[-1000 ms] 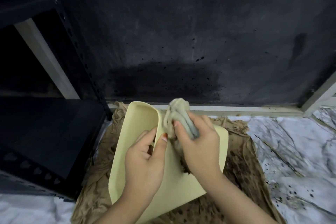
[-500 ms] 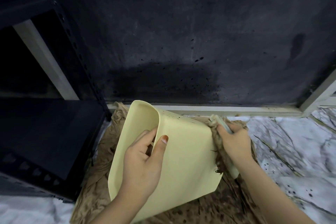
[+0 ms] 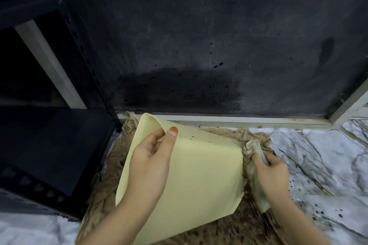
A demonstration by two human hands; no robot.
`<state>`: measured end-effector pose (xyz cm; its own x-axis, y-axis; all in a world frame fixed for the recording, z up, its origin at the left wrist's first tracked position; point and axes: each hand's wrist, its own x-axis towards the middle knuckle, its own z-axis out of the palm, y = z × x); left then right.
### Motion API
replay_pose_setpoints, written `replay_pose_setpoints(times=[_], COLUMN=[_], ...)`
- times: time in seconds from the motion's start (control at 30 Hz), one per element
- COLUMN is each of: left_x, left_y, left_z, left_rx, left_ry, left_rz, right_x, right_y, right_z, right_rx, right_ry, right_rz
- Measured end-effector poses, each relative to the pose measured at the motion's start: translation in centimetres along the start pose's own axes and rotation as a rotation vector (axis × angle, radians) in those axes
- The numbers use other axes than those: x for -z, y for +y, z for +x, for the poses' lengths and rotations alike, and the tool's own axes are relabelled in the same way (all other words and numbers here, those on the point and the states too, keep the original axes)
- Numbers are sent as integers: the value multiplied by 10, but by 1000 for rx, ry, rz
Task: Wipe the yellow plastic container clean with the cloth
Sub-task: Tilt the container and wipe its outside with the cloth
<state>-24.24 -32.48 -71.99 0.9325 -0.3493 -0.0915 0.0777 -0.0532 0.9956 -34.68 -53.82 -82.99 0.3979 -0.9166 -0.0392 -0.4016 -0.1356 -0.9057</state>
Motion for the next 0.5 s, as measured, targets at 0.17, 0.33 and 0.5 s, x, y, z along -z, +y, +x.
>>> replay_pose_setpoints(times=[0.17,0.33,0.5], left_x=[-2,-3,-9], left_y=[6,4,2], left_z=[-2,-4,-9], left_rx=[-56,-98,-117], left_ry=[29,-23,-64], left_rz=[47,-9,-3], right_x=[0,0,-9], right_y=[5,2,-37], right_z=[-7,-17,-46], right_rx=[0,57,316], right_ry=[34,13,-95], right_rz=[-11,-31,28])
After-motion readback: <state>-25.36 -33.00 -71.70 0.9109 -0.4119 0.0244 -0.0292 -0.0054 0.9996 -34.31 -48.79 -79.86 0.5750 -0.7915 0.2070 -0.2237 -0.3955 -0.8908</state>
